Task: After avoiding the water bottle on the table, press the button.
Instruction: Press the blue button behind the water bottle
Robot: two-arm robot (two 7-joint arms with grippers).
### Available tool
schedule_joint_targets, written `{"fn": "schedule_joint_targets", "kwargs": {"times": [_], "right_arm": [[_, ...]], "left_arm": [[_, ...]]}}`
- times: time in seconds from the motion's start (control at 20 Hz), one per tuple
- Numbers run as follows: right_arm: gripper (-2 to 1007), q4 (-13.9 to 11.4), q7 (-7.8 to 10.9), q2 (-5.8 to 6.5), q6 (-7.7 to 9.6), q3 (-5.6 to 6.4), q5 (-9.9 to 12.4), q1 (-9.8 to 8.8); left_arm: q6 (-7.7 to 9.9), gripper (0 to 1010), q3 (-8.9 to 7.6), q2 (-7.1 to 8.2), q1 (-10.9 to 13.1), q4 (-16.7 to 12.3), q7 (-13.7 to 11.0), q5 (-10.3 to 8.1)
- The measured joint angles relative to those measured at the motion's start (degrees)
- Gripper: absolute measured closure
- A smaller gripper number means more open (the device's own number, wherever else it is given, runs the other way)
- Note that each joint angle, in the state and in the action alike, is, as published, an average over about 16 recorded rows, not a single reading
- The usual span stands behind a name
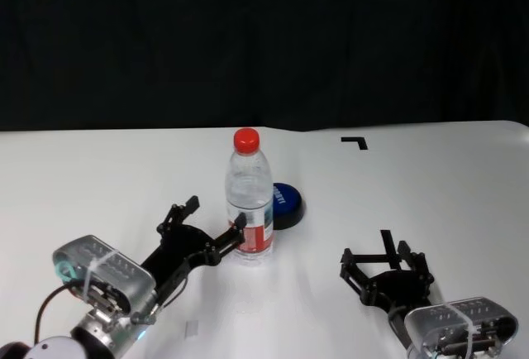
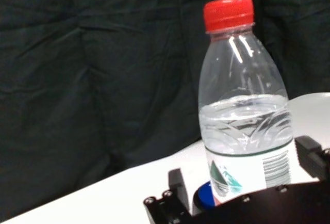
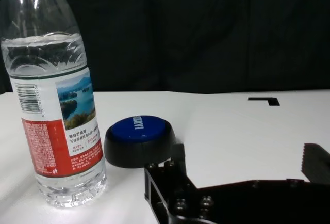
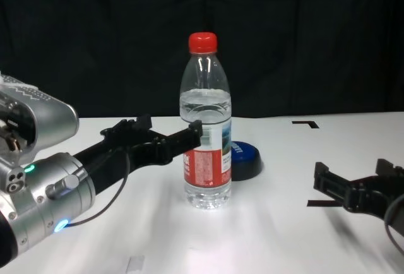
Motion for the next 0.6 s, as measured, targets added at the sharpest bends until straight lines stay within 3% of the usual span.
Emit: {"fn": "schedule_joint_targets", "kwargs": {"times": [0.6], "right_arm": [[2,0.00,0.00,0.00,0.00,0.00,0.00,0.00]], "left_arm": [[-0.24,1,0.46,-0.35,-1.25,1.34,-0.25,-0.07]]}}
